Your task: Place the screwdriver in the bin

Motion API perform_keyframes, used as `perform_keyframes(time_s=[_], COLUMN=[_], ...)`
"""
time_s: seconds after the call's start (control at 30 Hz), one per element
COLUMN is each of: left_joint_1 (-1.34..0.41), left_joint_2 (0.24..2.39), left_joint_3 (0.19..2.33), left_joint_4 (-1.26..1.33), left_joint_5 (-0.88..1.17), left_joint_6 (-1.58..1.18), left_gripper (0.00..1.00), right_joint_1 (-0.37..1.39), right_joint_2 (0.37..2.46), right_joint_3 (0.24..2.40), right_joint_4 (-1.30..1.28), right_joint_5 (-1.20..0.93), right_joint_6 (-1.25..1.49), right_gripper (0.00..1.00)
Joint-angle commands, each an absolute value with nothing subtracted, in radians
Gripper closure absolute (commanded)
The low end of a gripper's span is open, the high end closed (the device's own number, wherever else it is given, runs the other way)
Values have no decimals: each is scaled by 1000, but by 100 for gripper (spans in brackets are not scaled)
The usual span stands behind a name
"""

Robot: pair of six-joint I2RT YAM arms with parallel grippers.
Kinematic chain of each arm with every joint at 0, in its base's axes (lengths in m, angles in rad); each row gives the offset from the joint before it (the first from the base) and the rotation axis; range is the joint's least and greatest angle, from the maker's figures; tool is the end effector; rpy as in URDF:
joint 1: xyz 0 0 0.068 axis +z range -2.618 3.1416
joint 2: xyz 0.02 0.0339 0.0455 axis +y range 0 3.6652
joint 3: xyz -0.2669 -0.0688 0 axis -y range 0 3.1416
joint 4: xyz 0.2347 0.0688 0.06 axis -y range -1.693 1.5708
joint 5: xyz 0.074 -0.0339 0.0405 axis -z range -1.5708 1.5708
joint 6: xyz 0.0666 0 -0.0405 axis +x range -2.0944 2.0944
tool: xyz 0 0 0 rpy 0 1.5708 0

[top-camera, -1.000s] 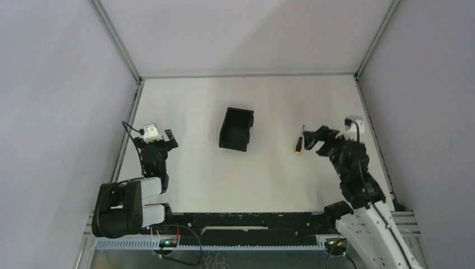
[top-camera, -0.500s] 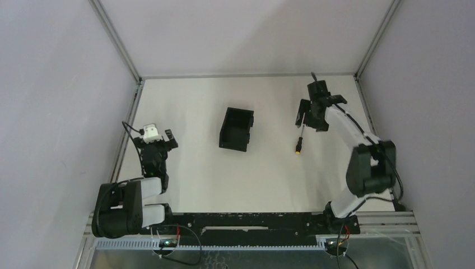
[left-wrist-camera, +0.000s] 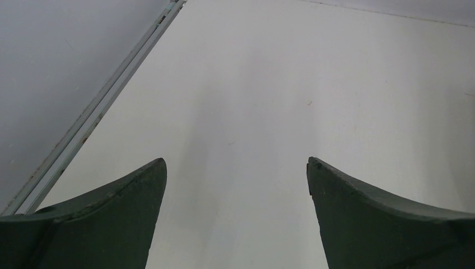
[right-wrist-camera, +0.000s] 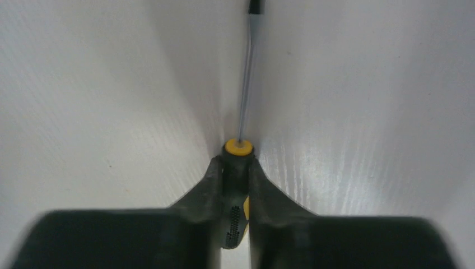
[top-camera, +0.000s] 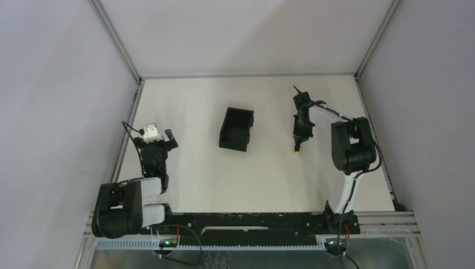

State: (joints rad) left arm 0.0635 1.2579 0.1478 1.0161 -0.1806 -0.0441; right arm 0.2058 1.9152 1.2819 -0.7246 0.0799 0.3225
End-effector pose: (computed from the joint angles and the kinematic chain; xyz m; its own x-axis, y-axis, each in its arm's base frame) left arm 0.2336 0.0268 0.1708 -0.0830 -0.0487 -0.9954 -0.2448 0.9692 -0.0270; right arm 0.3579 0.0693 0.1370 -0.9668 0.1209 -0.2251 0.1257 0.9920 -0.0070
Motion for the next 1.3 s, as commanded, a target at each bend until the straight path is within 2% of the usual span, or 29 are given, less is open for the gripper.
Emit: perform_keyframes(time_s=[0.0,0.03,0.07,0.3,0.43,0.67,0.83,1.03,1.17,1.27], left_joint_1=[58,58,58,59,58,58,58,58,58,58], left_joint_2=[1257,1257,1258,1258,1258,1258,1257,1258,1258,1258], left_joint_3=[193,192,193,192,192,193,192,192,193,192], left_joint_4=[1056,1055,1057,1055,1055,1055,1055,1055,1055,1055], left_joint_5=[-185,-185,-184,-184,-184,-185,-185,-184,-185,-185], left_joint_6=[-25,-26,-26,-26,-26,-26,-26,-26,-26,-26], left_gripper=[0,0,0,0,0,0,0,0,0,0], right_joint_1=[214,212,211,195,187,231,406,622,696,713], right_joint_2=[1926,1909,1891,1783,1784,1788,1821,2050,2176,2228], right_joint_3=[1310,1330,1357,1660,1778,1798,1815,2073,2233,2261], right_joint_4=[-718,-750,-787,-1197,-1346,-1298,-1133,-1069,-1047,-1023], right_joint_5=[111,119,124,87,94,71,81,101,126,130], right_joint_6=[298,296,290,278,304,373,450,445,381,350], right_gripper=[90,98,100,100,100,100,100,100,100,100])
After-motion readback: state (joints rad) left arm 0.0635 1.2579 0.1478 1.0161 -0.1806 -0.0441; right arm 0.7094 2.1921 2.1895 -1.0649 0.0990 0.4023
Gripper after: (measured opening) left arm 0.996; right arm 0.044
